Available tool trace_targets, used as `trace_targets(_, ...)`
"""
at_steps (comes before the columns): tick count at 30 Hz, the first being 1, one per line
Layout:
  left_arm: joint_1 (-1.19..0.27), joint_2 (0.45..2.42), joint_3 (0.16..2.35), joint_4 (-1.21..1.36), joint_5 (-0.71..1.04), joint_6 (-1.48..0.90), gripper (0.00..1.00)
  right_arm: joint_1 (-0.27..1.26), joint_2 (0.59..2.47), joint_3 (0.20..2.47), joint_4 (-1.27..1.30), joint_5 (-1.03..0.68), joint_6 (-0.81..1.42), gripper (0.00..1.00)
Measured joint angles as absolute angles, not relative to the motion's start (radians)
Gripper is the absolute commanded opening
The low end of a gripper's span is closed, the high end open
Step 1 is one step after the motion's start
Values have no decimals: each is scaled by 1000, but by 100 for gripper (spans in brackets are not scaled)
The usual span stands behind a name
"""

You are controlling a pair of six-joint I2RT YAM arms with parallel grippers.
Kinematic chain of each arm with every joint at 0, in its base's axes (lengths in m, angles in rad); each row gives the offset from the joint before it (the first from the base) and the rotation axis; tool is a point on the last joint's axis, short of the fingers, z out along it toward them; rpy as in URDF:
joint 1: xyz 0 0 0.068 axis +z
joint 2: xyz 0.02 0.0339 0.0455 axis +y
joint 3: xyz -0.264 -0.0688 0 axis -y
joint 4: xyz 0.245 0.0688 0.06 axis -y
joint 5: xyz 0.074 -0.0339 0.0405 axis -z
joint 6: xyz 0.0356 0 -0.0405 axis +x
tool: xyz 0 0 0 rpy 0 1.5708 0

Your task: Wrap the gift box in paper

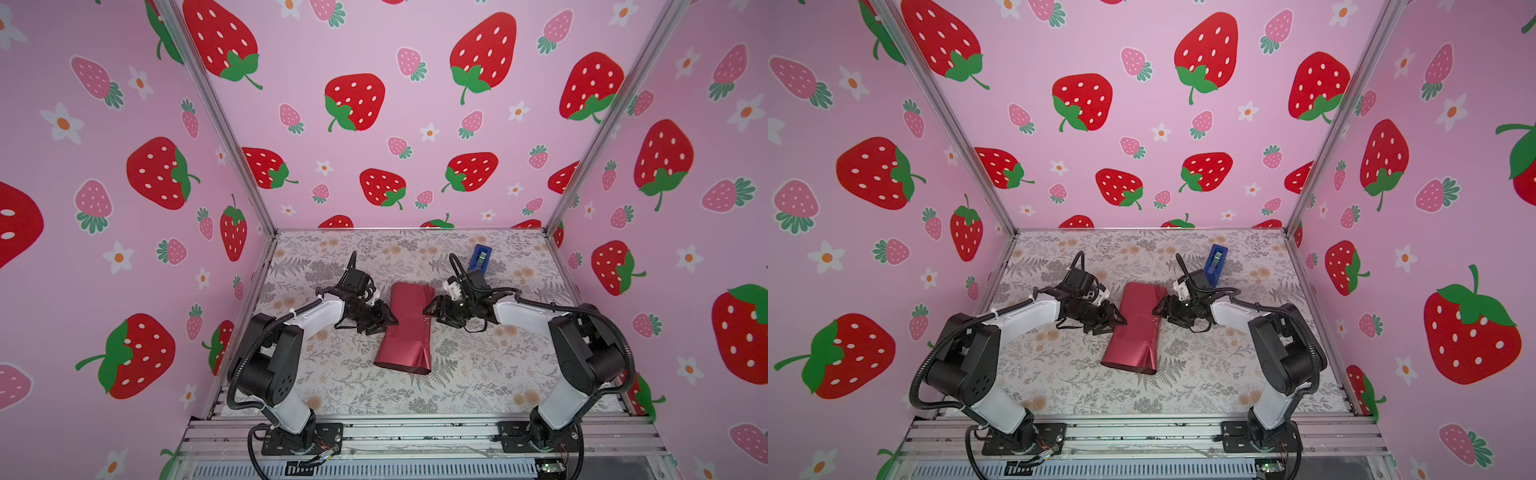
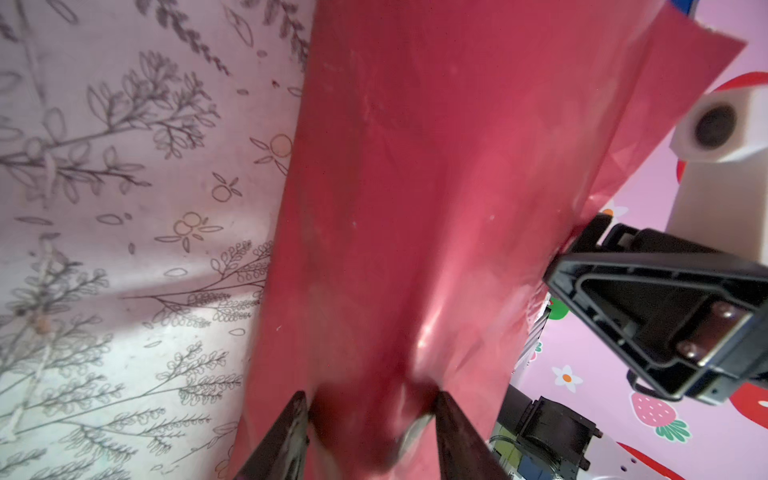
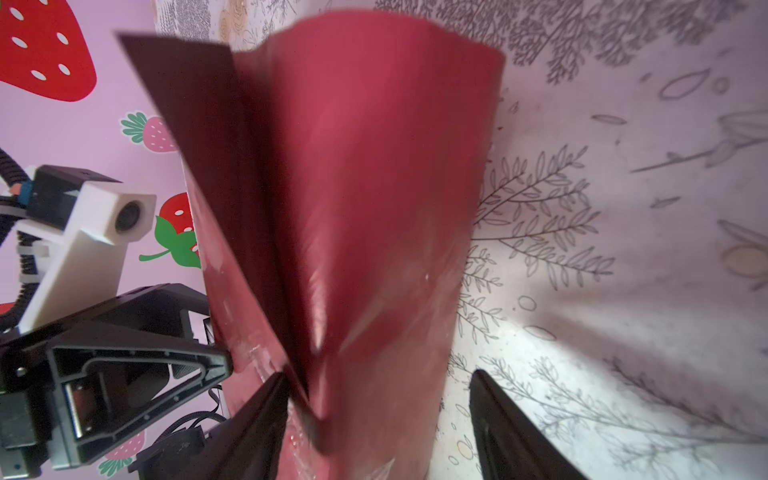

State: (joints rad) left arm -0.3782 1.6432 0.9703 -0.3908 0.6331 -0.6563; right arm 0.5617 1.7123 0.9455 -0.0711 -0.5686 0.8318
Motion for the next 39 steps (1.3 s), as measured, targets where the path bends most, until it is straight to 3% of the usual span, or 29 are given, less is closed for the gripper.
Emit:
trace_targets(23,-380,1612,957,-401,602,-678,50,574,1784,1011,-93,-634,783,69)
trace_targets(30,-380,1612,957,-401,602,-678,50,589,1810,1037,-94,-636,778,81)
trace_targets(39,-380,1612,957,-401,601,-678,50,598,1821,1055,-95,-621,784,77)
